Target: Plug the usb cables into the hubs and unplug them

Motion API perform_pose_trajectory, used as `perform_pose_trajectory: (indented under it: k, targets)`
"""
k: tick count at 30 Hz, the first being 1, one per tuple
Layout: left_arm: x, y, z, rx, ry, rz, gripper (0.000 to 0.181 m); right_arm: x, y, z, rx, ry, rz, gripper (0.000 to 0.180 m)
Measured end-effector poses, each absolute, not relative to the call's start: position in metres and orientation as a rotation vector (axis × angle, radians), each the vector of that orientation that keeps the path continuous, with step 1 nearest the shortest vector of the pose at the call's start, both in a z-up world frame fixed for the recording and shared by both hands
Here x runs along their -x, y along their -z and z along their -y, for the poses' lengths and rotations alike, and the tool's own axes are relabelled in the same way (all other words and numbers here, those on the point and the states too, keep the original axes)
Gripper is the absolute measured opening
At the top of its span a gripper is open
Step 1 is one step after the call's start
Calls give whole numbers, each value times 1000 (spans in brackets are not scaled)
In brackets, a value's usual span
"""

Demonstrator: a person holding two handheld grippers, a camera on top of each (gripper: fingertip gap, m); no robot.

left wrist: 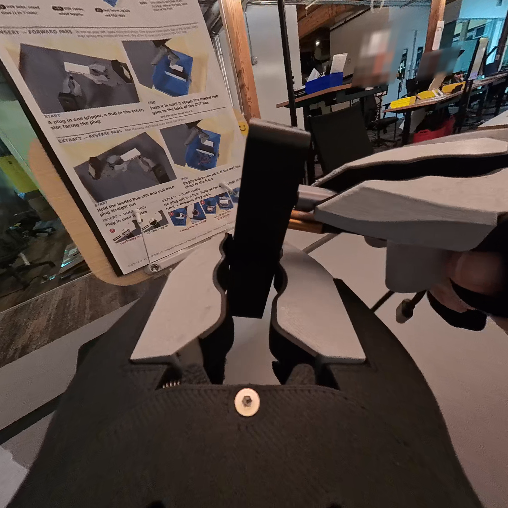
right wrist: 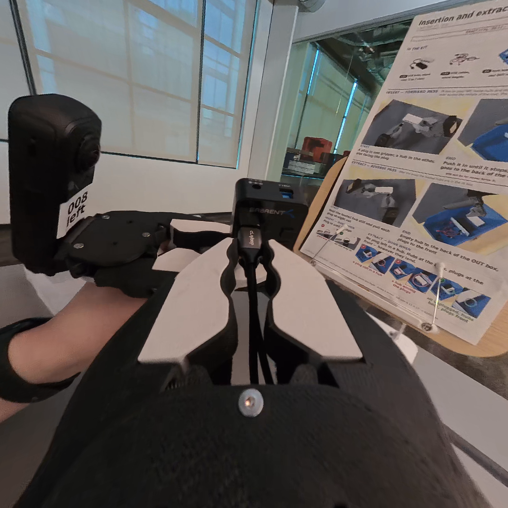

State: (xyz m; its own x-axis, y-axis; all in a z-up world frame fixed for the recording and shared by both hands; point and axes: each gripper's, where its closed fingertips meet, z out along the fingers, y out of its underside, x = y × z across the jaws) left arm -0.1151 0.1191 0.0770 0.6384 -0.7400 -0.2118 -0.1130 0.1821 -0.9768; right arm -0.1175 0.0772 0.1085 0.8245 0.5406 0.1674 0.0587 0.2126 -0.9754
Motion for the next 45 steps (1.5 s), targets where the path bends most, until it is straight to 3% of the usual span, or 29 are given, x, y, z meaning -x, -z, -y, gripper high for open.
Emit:
perform_pose_trajectory:
  k: [8,16,30,36,42,45]
  targets:
    - [114,-82,-115,1304,607,-833,27,120,-113,-72,1300,-319,540,17]
    - [123,-85,-118,1273,377,-874,27,120,-109,-72,1346,-320,604,17]
    - [116,-86,-110,1286,505,-931,27,119,-112,-64,1403,-282,646,18]
    - [118,-89,-114,1304,391,-879,27,115,-112,-66,1443,-427,533,17]
    - [154,-96,-141,1407,650,-655,25,110,-114,-60,1390,-121,588,17]
    - [180,-114,-137,1343,715,-664,25,108,-119,-48,1420,-197,635,17]
